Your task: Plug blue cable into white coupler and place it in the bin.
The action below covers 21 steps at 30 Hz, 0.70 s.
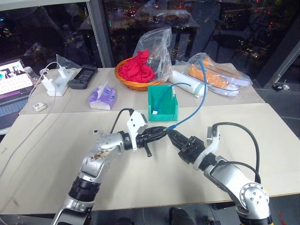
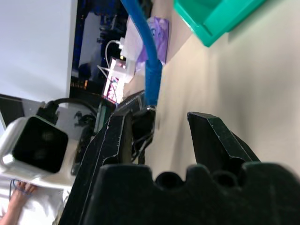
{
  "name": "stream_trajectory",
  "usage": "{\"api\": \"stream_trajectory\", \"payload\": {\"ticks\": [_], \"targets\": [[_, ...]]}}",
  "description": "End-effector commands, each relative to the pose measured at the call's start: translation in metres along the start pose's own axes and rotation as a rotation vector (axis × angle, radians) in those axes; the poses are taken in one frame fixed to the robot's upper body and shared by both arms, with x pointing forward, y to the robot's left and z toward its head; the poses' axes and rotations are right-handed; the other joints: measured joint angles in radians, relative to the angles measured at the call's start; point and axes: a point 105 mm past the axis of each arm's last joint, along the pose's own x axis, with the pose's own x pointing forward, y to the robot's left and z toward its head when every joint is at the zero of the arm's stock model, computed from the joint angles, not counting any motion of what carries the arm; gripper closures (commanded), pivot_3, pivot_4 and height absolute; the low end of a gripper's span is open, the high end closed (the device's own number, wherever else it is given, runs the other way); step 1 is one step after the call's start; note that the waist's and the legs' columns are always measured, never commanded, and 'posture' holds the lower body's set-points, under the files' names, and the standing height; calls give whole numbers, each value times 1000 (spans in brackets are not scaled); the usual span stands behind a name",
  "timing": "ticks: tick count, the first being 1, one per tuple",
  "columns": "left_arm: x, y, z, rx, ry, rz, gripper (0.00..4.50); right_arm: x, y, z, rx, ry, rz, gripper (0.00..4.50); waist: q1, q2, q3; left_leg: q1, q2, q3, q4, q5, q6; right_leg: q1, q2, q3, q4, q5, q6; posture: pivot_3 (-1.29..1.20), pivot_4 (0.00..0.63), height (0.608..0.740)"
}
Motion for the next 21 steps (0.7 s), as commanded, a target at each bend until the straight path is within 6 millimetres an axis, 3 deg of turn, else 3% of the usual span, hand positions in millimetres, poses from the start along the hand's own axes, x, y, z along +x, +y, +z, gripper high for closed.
{"api": "stream_trajectory", "payload": {"ticks": [1, 10, 20, 21], "targets": [[6, -14, 19, 50, -58, -60, 4435, 1, 4, 4, -2, -33, 18, 2279, 0, 0, 0, 0, 0, 0, 0, 0, 0, 0, 0, 0, 0, 0, 0, 0, 150, 723], [1, -18, 15, 45, -37, -72, 4435, -2, -6, 19, 20, -126, -4, 2279, 0, 0, 0, 0, 0, 0, 0, 0, 0, 0, 0, 0, 0, 0, 0, 0, 150, 723], [-5, -10, 12, 51, -20, -40, 4435, -1, -8, 16, 33, -114, -6, 2279, 0, 0, 0, 0, 0, 0, 0, 0, 0, 0, 0, 0, 0, 0, 0, 0, 150, 723], [-5, -10, 12, 52, -19, -39, 4435, -1, -8, 15, 33, -111, -5, 2529, 0, 0, 0, 0, 0, 0, 0, 0, 0, 0, 0, 0, 0, 0, 0, 0, 150, 723]]}}
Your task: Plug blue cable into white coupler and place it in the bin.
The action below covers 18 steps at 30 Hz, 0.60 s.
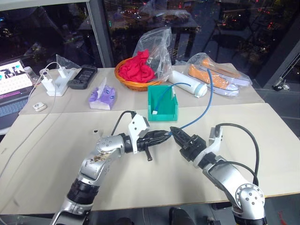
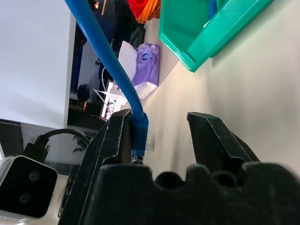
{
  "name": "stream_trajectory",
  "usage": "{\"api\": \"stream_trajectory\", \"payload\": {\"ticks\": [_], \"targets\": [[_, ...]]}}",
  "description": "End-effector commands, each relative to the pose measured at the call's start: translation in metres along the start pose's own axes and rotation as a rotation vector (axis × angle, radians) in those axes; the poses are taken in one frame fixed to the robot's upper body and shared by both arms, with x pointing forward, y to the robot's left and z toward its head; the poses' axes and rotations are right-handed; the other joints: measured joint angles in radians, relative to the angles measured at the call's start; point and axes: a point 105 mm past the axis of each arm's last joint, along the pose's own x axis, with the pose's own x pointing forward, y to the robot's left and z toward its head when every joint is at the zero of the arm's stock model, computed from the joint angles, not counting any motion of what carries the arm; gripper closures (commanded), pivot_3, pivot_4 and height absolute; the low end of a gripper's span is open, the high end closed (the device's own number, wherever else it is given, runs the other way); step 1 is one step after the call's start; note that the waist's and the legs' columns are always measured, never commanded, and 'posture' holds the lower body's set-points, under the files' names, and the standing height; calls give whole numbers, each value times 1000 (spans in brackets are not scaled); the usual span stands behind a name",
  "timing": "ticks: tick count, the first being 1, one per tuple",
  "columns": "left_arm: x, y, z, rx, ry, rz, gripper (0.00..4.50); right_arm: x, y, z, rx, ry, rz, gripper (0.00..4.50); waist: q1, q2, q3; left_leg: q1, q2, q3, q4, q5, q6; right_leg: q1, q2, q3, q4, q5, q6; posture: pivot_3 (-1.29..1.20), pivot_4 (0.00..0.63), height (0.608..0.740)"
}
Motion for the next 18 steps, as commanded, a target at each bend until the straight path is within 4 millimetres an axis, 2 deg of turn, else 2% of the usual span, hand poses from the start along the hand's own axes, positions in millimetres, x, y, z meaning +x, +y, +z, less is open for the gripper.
{"api": "stream_trajectory", "payload": {"ticks": [1, 3, 4, 6, 18], "targets": [[-2, 0, 14, 45, -43, 3, 4435, -3, 3, 5, -3, -19, 19, 2796, 0, 0, 0, 0, 0, 0, 0, 0, 0, 0, 0, 0, 0, 0, 0, 0, 150, 723], [-2, 1, 14, 47, -42, 6, 4435, -2, 4, 3, -9, -8, 19, 3169, 0, 0, 0, 0, 0, 0, 0, 0, 0, 0, 0, 0, 0, 0, 0, 0, 150, 723], [-2, 1, 13, 47, -42, 7, 4435, -2, 4, 1, -12, 1, 19, 3859, 0, 0, 0, 0, 0, 0, 0, 0, 0, 0, 0, 0, 0, 0, 0, 0, 150, 723], [-2, 1, 13, 47, -43, 8, 4435, -2, 5, -1, -15, 11, 20, 4422, 0, 0, 0, 0, 0, 0, 0, 0, 0, 0, 0, 0, 0, 0, 0, 0, 150, 723], [-2, 3, 13, 48, -48, 15, 4435, -1, 5, -11, -61, 76, 12, 4422, 0, 0, 0, 0, 0, 0, 0, 0, 0, 0, 0, 0, 0, 0, 0, 0, 150, 723]]}}
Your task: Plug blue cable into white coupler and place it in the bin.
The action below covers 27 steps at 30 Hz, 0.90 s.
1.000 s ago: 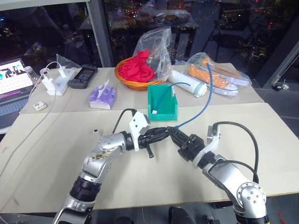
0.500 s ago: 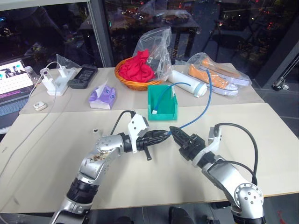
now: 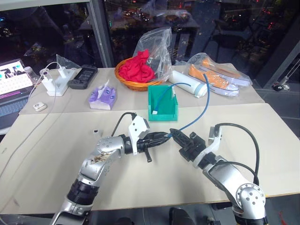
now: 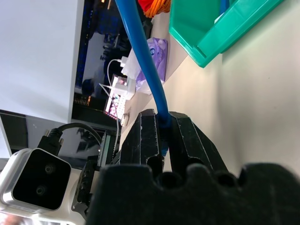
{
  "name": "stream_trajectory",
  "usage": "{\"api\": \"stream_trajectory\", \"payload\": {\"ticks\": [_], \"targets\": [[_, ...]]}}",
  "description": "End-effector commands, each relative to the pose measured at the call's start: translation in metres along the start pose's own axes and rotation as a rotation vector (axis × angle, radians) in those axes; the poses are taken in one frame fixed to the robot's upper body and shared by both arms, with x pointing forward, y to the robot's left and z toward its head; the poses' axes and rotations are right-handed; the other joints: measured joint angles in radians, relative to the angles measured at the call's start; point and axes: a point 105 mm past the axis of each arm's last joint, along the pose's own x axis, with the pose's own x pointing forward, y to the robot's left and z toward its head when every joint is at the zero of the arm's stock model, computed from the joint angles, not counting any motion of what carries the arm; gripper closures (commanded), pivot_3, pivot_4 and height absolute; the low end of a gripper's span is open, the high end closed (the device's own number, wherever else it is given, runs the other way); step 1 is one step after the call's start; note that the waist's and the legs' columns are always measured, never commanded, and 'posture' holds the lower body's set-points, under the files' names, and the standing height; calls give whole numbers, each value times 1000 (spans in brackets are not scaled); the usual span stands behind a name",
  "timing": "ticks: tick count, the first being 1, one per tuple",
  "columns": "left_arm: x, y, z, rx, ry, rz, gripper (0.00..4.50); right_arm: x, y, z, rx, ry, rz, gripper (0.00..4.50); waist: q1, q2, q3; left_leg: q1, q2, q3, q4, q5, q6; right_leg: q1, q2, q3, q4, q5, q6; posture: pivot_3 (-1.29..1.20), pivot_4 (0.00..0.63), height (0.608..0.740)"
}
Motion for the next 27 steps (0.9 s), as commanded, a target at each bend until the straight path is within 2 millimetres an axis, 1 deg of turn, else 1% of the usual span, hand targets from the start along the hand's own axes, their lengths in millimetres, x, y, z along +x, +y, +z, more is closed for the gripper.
{"api": "stream_trajectory", "payload": {"ticks": [1, 7, 14, 15, 19, 20, 21, 24, 27], "targets": [[-2, 3, 18, 57, -63, 15, 4435, 0, 1, -9, -26, 50, -10, 4422, 0, 0, 0, 0, 0, 0, 0, 0, 0, 0, 0, 0, 0, 0, 0, 0, 150, 723], [-1, 2, 18, 62, -66, 14, 4435, 1, 1, -11, -28, 59, -15, 4422, 0, 0, 0, 0, 0, 0, 0, 0, 0, 0, 0, 0, 0, 0, 0, 0, 150, 723], [-3, 4, 18, 35, -75, 30, 4435, 3, 7, -11, -71, 66, 7, 4422, 0, 0, 0, 0, 0, 0, 0, 0, 0, 0, 0, 0, 0, 0, 0, 0, 150, 723], [-4, 3, 18, 35, -72, 29, 3635, 3, 8, -11, -69, 63, 13, 4500, 0, 0, 0, 0, 0, 0, 0, 0, 0, 0, 0, 0, 0, 0, 0, 0, 150, 723], [-7, 2, 17, 38, -58, 34, 2313, 3, 8, -8, -63, 52, 15, 4500, 0, 0, 0, 0, 0, 0, 0, 0, 0, 0, 0, 0, 0, 0, 0, 0, 150, 723], [-9, 3, 17, 35, -54, 43, 1899, 3, 8, -7, -61, 47, 14, 4500, 0, 0, 0, 0, 0, 0, 0, 0, 0, 0, 0, 0, 0, 0, 0, 0, 150, 723], [-14, 6, 17, 28, -51, 72, 1596, 3, 8, -5, -62, 38, 12, 4500, 0, 0, 0, 0, 0, 0, 0, 0, 0, 0, 0, 0, 0, 0, 0, 0, 150, 723], [-37, 18, 16, 7, -30, 197, 1596, 3, 7, 5, -71, -6, 4, 4500, -5, 0, 0, 0, 0, 0, 0, 0, 0, 0, 0, 0, 0, 0, 0, 0, 150, 723], [-64, 24, 13, 1, 4, 334, 1596, 2, 3, 19, -101, -73, -27, 4500, -7, 0, 0, 0, 0, 0, 0, 0, 0, -1, 0, 0, 0, 0, 0, 0, 150, 723]]}}
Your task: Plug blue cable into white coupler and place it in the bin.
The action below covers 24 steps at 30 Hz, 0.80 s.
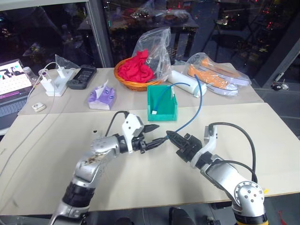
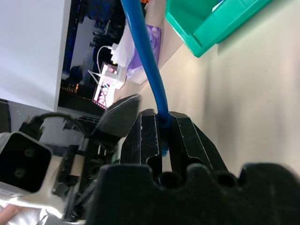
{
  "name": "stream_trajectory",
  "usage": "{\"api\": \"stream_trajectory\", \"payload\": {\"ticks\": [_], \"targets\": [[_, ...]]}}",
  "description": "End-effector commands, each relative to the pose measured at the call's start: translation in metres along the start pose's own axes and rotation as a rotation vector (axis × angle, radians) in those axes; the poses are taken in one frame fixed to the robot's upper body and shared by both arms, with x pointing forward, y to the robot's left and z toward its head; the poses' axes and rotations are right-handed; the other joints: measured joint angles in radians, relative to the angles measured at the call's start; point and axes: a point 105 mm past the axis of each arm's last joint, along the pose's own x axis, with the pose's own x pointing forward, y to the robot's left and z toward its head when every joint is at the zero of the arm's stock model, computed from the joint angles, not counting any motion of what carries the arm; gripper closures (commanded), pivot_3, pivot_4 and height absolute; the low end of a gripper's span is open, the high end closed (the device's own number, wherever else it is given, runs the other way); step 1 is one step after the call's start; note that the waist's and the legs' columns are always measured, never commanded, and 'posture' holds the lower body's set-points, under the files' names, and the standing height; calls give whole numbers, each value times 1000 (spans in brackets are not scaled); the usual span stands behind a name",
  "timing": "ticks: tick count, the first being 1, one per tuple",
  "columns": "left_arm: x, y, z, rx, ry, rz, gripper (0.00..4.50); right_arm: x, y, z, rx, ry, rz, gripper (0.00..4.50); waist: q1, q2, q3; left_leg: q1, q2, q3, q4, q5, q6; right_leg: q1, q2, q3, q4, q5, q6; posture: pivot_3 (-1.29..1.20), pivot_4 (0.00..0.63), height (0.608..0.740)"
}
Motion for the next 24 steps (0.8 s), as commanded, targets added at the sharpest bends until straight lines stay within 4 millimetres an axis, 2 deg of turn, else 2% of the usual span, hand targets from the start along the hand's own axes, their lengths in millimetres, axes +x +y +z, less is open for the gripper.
{"api": "stream_trajectory", "payload": {"ticks": [1, 3, 6, 10, 13, 16, 18, 21, 24], "targets": [[-31, 13, 11, 10, -13, 168, 1596, -3, 2, 25, -42, -111, -9, 4500, 1, 0, 0, 0, 0, 0, 0, 0, 0, 0, 0, 0, 0, 0, 0, 0, 150, 723], [-42, 16, 14, -17, -33, 257, 1596, -3, -1, 30, -57, -132, -25, 4500, 5, 0, 0, 0, 0, 0, 0, 0, 0, 0, 0, 0, 0, 0, 0, 0, 150, 723], [-54, 16, 14, -147, -85, 416, 1596, 2, -2, 32, -54, -136, -30, 4500, 12, 0, 0, 0, 0, 0, 0, 0, 0, 0, 0, 0, -1, 0, 0, 0, 150, 723], [-79, 25, -14, -180, 12, 681, 1596, 8, 2, 29, -73, -108, -4, 4500, 8, 0, 0, 0, 0, 0, 1, 0, 0, 1, 0, 0, -1, 0, 0, 0, 150, 723], [-106, 39, -39, -234, 61, 880, 1596, 12, 5, 24, -103, -81, 10, 4500, 4, 0, 0, 0, 0, 0, 1, 0, 0, 0, 0, 0, -1, 0, 0, 0, 150, 723], [-135, 52, -55, -242, 89, 1041, 937, 15, 7, 15, -135, -41, 27, 4500, 7, 0, 0, 1, 0, 0, 1, 0, 0, 1, 0, 0, -2, 0, 0, 0, 150, 723], [-141, 56, -59, -200, 127, 1065, 155, 16, 7, 12, -156, -23, 29, 4500, 9, 0, 0, 1, 0, 0, 1, 0, -1, 1, 0, 0, -2, 0, 0, 0, 150, 723], [-145, 66, -71, -167, 182, 1084, 66, 18, 8, 11, -163, -17, 37, 4500, 13, 0, 0, 0, 0, 0, 1, 0, -1, 1, 0, 0, -2, 0, 0, 0, 150, 723], [-140, 76, -79, -172, 191, 1060, 66, 20, 8, 10, -165, -16, 42, 4500, 12, 0, 0, 1, 0, 0, 1, 0, -1, 1, 0, 0, -2, 0, 0, 0, 150, 723]]}}
